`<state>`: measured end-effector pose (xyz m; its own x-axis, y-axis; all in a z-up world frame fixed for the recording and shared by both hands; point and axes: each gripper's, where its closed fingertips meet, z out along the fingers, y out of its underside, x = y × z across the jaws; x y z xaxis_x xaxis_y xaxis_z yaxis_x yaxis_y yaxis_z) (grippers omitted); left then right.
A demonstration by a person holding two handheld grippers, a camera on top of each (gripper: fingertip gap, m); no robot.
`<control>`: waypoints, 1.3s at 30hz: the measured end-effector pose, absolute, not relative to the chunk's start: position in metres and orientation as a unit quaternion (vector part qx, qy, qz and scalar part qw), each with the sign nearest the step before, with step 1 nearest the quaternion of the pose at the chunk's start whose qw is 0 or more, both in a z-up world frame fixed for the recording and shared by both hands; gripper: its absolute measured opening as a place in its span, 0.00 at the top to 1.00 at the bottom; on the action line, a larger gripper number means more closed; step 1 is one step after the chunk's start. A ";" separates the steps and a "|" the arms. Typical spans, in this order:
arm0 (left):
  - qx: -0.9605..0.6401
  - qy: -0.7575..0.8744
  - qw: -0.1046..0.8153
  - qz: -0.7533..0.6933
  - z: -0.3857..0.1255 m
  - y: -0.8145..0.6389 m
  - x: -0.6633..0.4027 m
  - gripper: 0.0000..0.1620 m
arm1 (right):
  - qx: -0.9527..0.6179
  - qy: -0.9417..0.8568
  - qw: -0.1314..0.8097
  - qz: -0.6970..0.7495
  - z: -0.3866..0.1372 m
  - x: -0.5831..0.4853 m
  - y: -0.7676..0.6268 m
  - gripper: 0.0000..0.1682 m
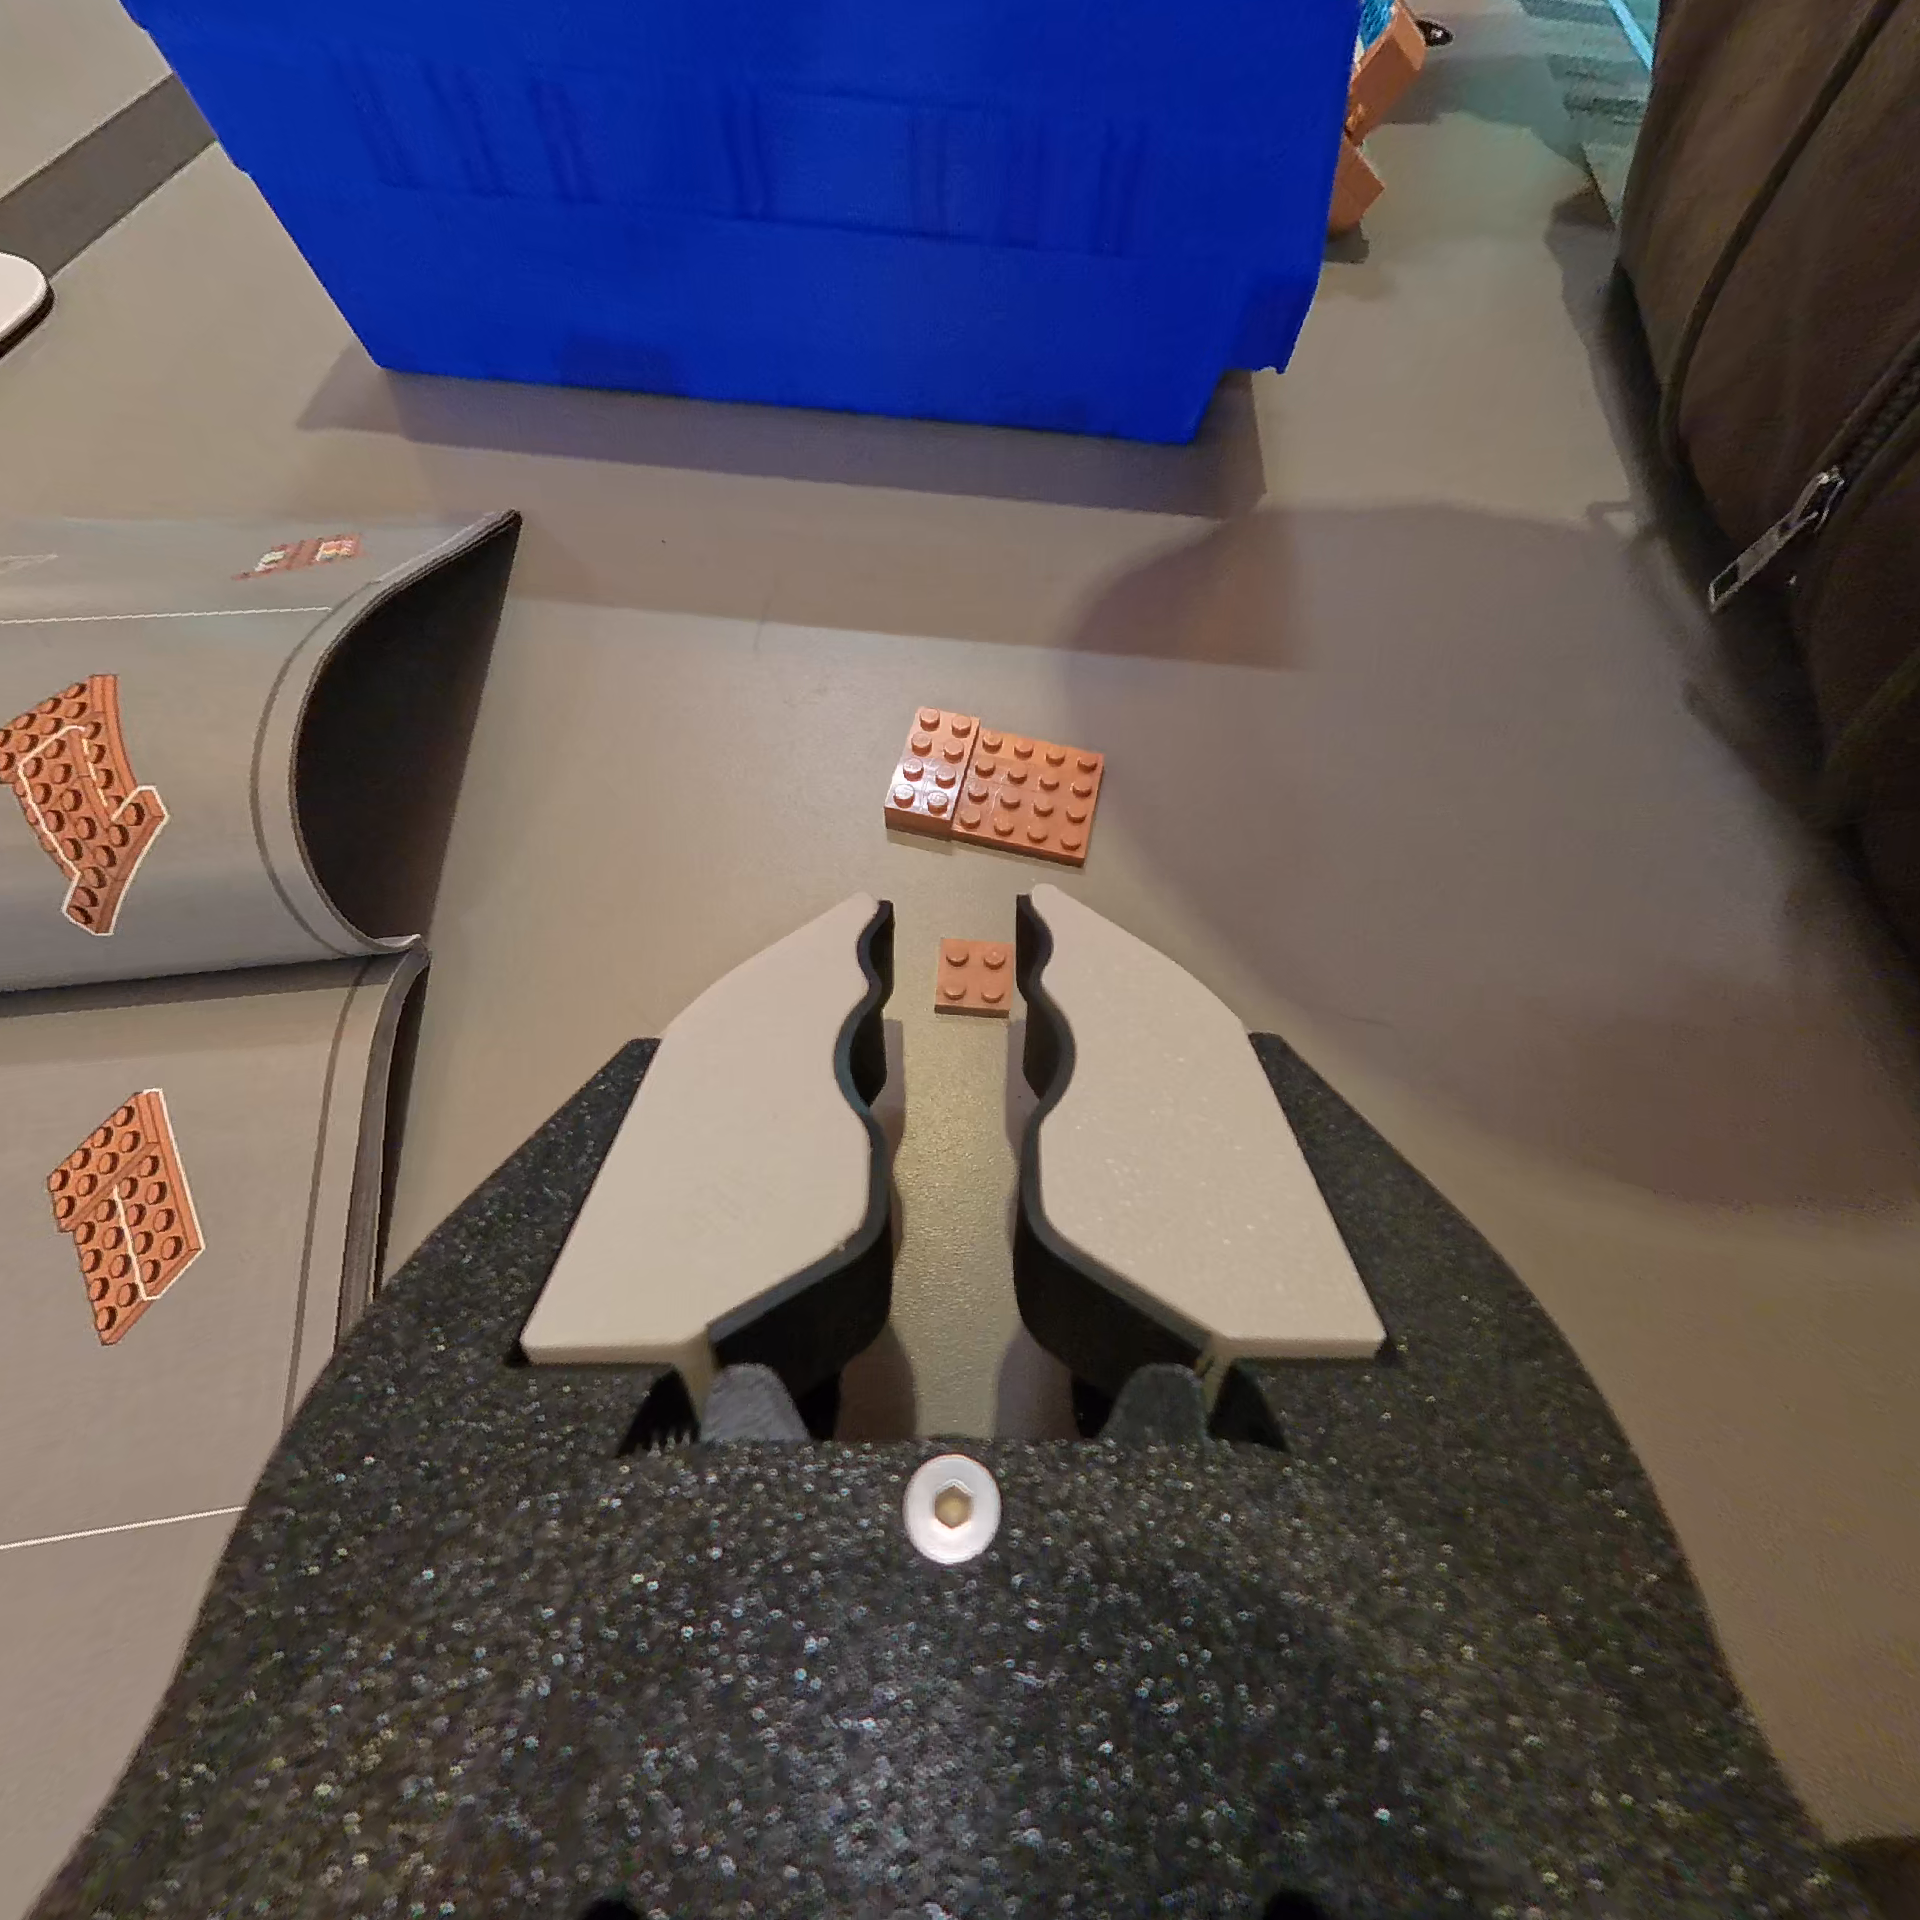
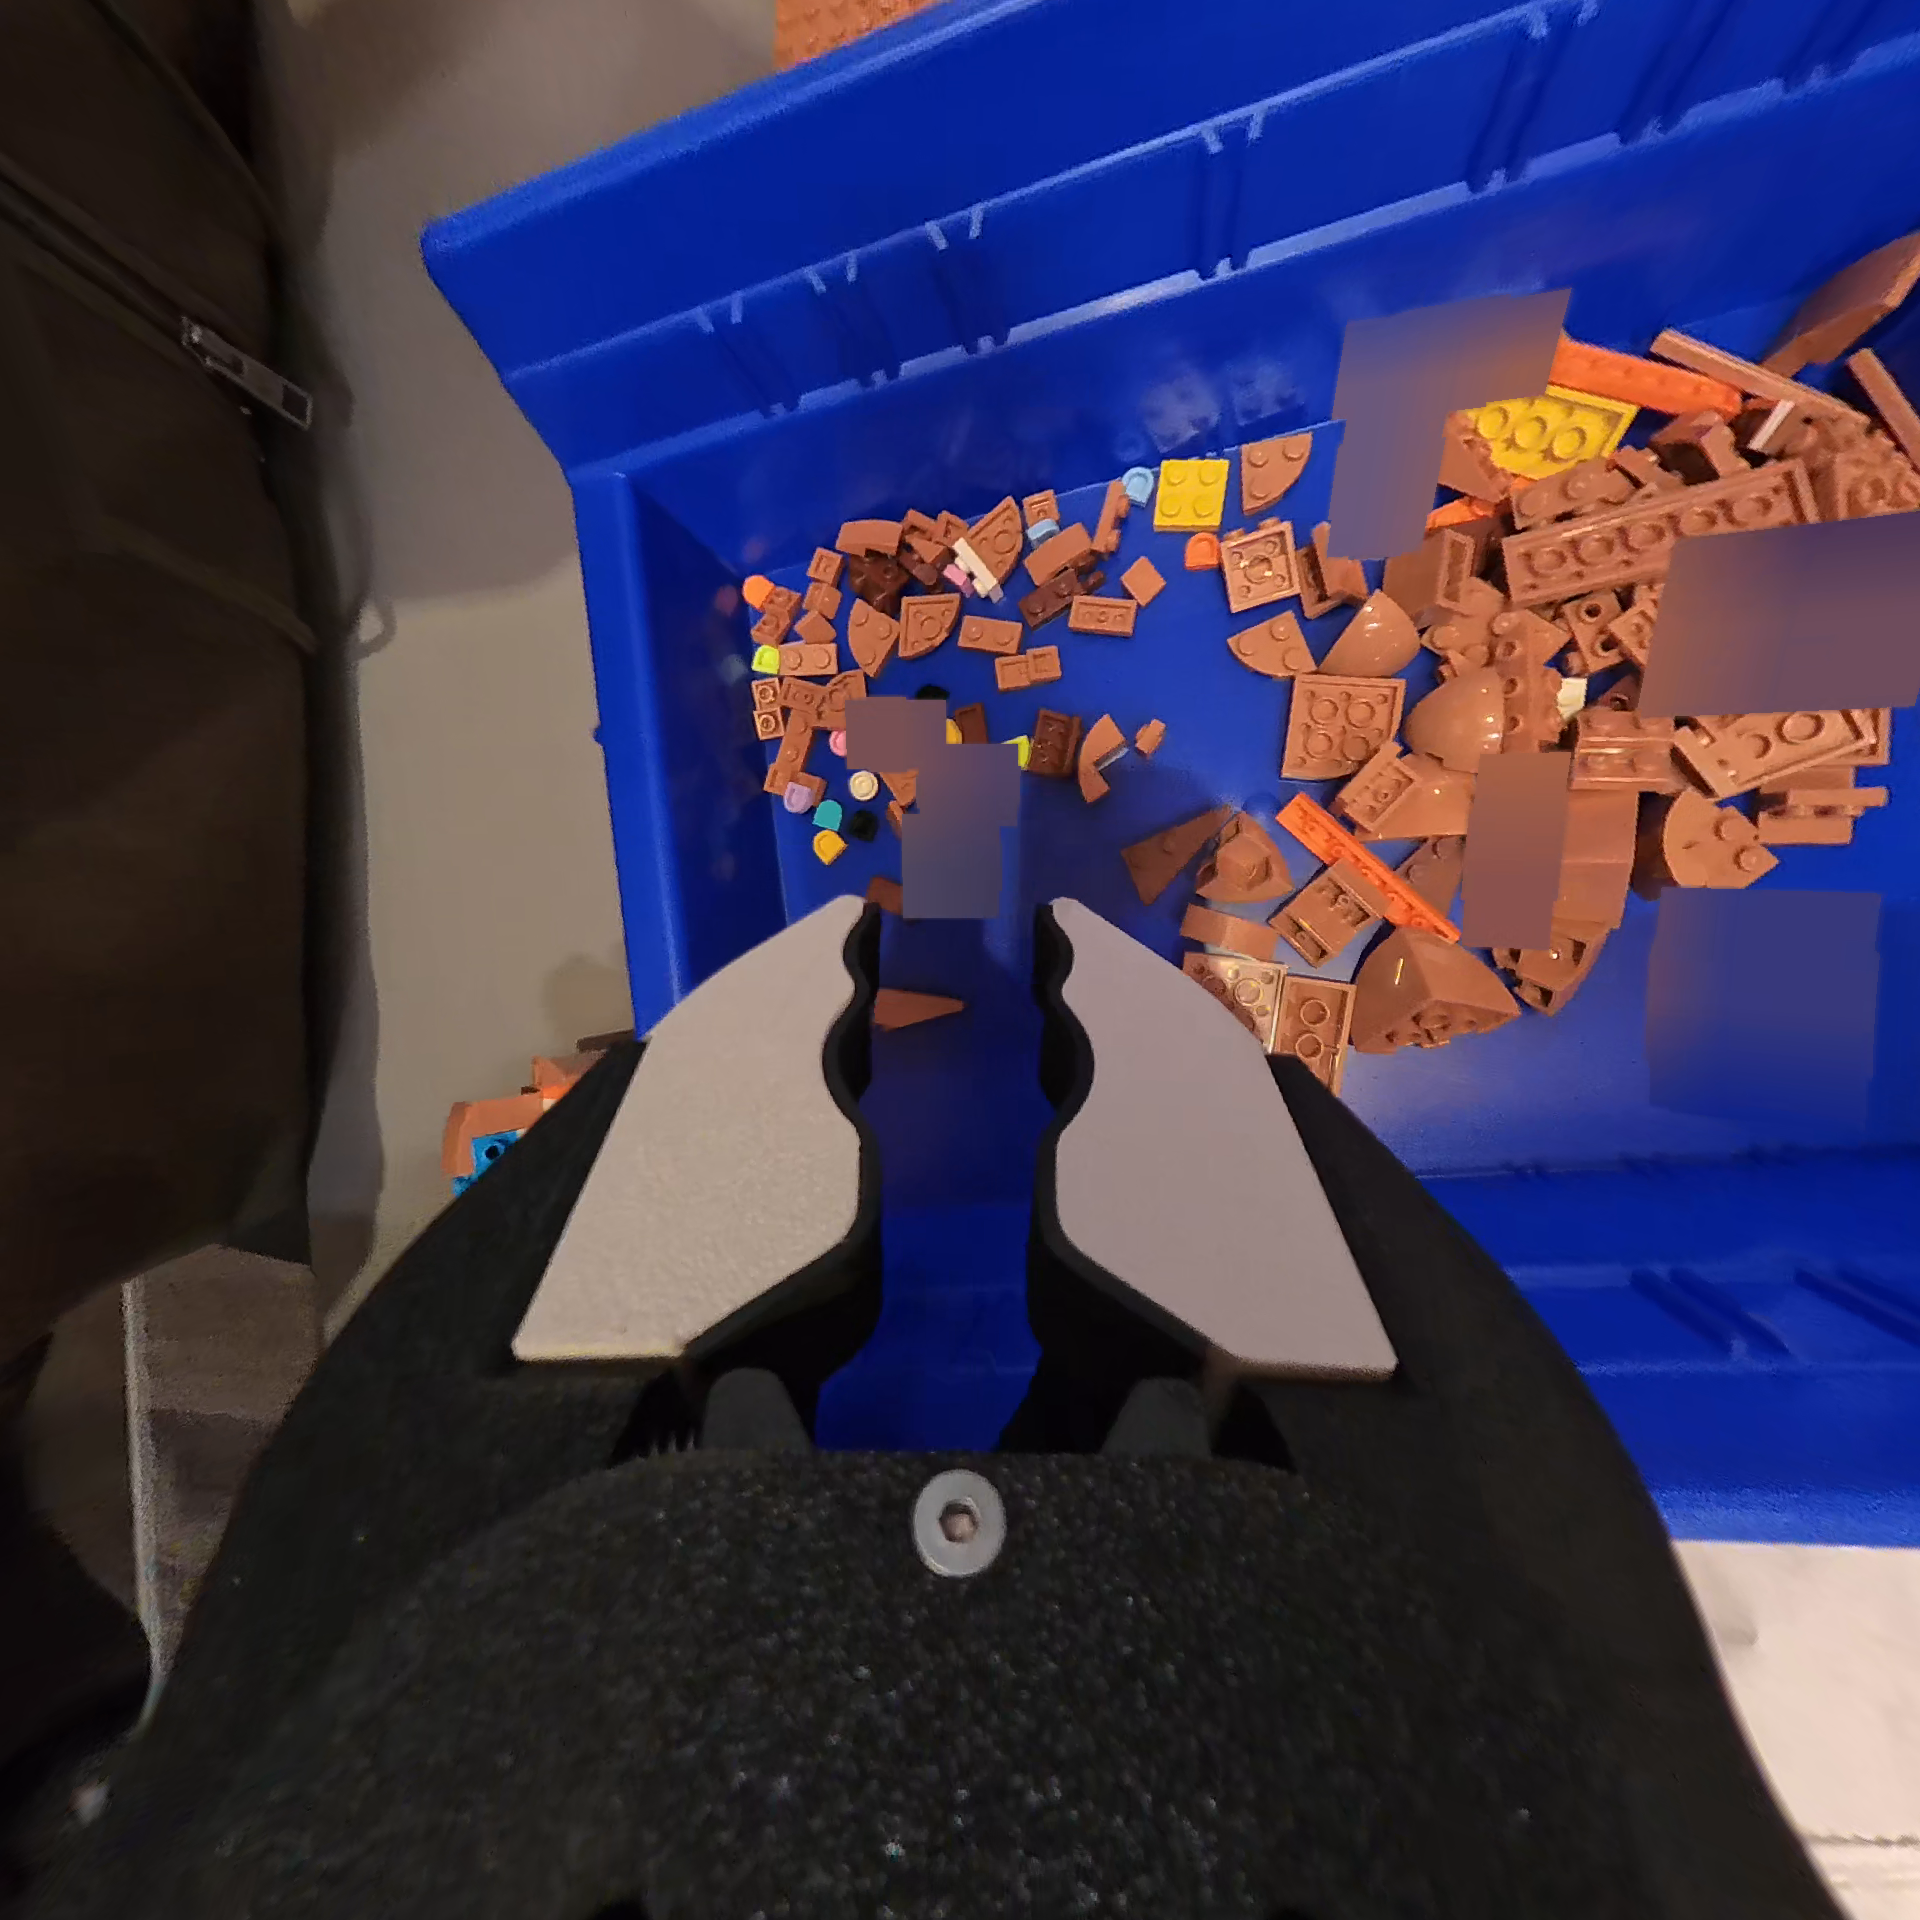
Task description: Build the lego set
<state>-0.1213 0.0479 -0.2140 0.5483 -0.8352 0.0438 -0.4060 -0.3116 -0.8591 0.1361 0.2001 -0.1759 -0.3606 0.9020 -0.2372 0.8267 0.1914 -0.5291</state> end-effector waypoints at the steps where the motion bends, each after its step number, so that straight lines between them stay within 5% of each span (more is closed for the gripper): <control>1: -0.769 0.403 0.426 -0.252 -0.214 0.048 -0.121 0.86 | -0.557 -0.774 0.063 0.294 -0.175 0.135 0.199 0.83; 10: -0.765 0.412 0.428 -0.248 -0.214 0.045 -0.120 0.86 | -0.516 -0.814 0.125 0.236 -0.156 0.092 0.225 0.85; 19: -0.763 0.416 0.430 -0.245 -0.214 0.044 -0.120 0.86 | -0.452 -0.876 0.142 0.092 -0.194 0.029 0.272 0.87; 39: -0.762 0.417 0.431 -0.246 -0.213 0.044 -0.121 0.86 | -0.444 -0.883 0.149 0.024 -0.221 0.014 0.309 0.96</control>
